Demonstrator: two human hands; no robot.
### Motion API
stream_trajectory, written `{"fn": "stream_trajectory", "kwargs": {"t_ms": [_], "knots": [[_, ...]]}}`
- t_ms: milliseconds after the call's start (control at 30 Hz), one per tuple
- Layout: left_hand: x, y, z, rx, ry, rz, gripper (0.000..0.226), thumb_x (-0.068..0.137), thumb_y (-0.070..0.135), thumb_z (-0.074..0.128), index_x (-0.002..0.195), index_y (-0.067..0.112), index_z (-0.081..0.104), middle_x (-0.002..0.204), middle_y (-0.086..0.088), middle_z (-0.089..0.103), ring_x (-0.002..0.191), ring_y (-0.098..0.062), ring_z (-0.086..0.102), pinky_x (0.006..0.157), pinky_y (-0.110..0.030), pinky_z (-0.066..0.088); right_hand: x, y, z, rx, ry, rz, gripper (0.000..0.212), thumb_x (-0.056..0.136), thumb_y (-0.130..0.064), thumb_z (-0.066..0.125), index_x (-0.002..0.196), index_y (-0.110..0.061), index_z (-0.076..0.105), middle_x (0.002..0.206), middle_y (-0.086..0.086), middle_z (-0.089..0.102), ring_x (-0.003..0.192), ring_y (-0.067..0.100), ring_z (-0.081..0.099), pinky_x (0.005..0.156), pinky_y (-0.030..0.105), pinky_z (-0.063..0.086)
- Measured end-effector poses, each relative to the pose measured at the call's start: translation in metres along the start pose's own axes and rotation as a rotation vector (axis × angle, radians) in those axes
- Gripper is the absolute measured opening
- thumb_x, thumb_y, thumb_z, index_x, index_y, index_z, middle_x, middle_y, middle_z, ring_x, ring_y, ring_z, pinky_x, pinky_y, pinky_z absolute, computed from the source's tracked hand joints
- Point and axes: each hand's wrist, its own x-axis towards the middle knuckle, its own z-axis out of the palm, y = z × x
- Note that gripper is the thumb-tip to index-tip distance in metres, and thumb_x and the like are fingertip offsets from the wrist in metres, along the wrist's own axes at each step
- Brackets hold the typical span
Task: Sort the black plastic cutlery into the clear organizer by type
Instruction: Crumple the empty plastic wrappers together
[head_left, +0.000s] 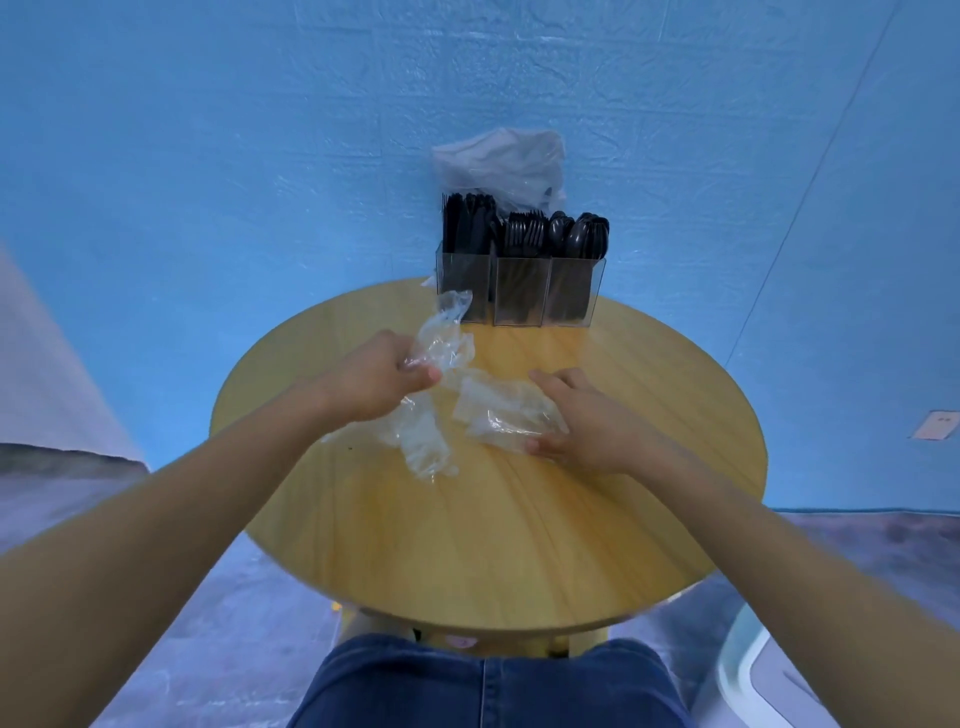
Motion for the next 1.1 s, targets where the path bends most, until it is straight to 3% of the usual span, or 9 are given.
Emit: {"fn": "stream_trajectory", "kwargs": {"t_ms": [133,200,300,433,533,667,867,967,1100], "knots": [[-0.014,-0.021,0.017,0.198,-0.098,-0.117,0.024,0.095,0.033,0.052,0.098,0.009,0.052,0.1,-0.005,0.045,0.084,-0.02,0.053,0.072,-0.028,0.042,0.005,-0.006,0.0,-0.071,-0.06,-0.024,0.053,0.091,-0.035,0.059,0.138,-0.017,0.042,0.134,0.005,0.041,0.115,0.023,0.049,0.093,0.033,0.041],[-0.021,-0.025,0.026,0.295,-0.118,-0.171,0.038,0.092,0.038,0.054,0.116,0.009,0.048,0.122,-0.01,0.039,0.106,-0.026,0.05,0.09,-0.032,0.041,0.005,-0.005,0.004,-0.085,-0.031,-0.019,0.043,0.092,-0.035,0.058,0.129,-0.016,0.051,0.127,0.003,0.044,0.108,0.022,0.051,0.087,0.033,0.042],[-0.029,-0.017,0.037,0.409,-0.067,-0.203,0.059,0.091,0.045,0.055,0.13,0.005,0.035,0.132,-0.015,0.03,0.119,-0.03,0.039,0.098,-0.033,0.035,0.003,-0.002,0.014,-0.104,0.067,-0.025,0.019,0.093,-0.032,0.056,0.106,-0.018,0.055,0.105,0.002,0.05,0.103,0.024,0.05,0.075,0.032,0.039],[-0.029,0.002,0.046,0.398,-0.077,-0.245,0.046,0.094,0.026,0.055,0.126,-0.002,0.036,0.127,-0.018,0.039,0.104,-0.028,0.049,0.077,-0.028,0.037,-0.005,-0.003,0.022,-0.139,0.186,-0.036,0.015,0.095,-0.027,0.05,0.086,-0.016,0.048,0.087,-0.001,0.051,0.09,0.023,0.053,0.065,0.031,0.036],[-0.025,0.009,0.05,0.367,-0.046,-0.228,0.014,0.094,0.017,0.054,0.087,0.008,0.045,0.091,-0.007,0.049,0.073,-0.017,0.046,0.058,-0.023,0.035,-0.006,-0.004,0.023,-0.137,0.21,-0.014,0.015,0.096,-0.025,0.048,0.087,-0.013,0.048,0.088,0.002,0.053,0.085,0.023,0.052,0.064,0.031,0.034],[-0.025,0.015,0.058,0.33,-0.026,-0.171,0.031,0.091,0.009,0.052,0.065,0.012,0.035,0.067,-0.002,0.04,0.066,-0.019,0.046,0.048,-0.022,0.03,-0.005,-0.006,0.02,0.013,0.243,0.079,0.018,0.094,-0.021,0.048,0.079,-0.011,0.044,0.071,-0.003,0.046,0.078,0.025,0.049,0.061,0.031,0.031],[-0.024,0.008,0.064,-0.17,0.134,-0.102,0.015,0.092,0.007,0.046,0.077,0.009,0.048,0.075,-0.004,0.053,0.072,-0.024,0.053,0.057,-0.026,0.038,0.006,-0.007,0.016,0.461,0.278,0.256,0.013,0.088,-0.007,0.044,0.075,-0.007,0.047,0.077,0.017,0.058,0.064,0.026,0.052,0.054,0.036,0.043],[-0.024,0.018,0.065,-0.186,0.17,0.03,0.008,0.096,0.01,0.047,0.097,0.004,0.051,0.092,-0.013,0.057,0.082,-0.025,0.055,0.067,-0.029,0.043,0.008,-0.019,0.012,0.489,0.2,0.221,0.011,0.088,-0.005,0.044,0.08,-0.006,0.051,0.08,0.014,0.056,0.067,0.024,0.051,0.052,0.029,0.038],[-0.014,0.022,0.073,-0.125,0.11,0.141,0.028,0.098,0.013,0.043,0.126,0.008,0.041,0.119,-0.011,0.041,0.098,-0.017,0.045,0.081,-0.017,0.036,0.008,-0.034,0.006,0.405,0.11,0.058,0.013,0.084,0.004,0.048,0.083,0.006,0.061,0.074,0.012,0.056,0.067,0.022,0.052,0.06,0.032,0.041]]}}
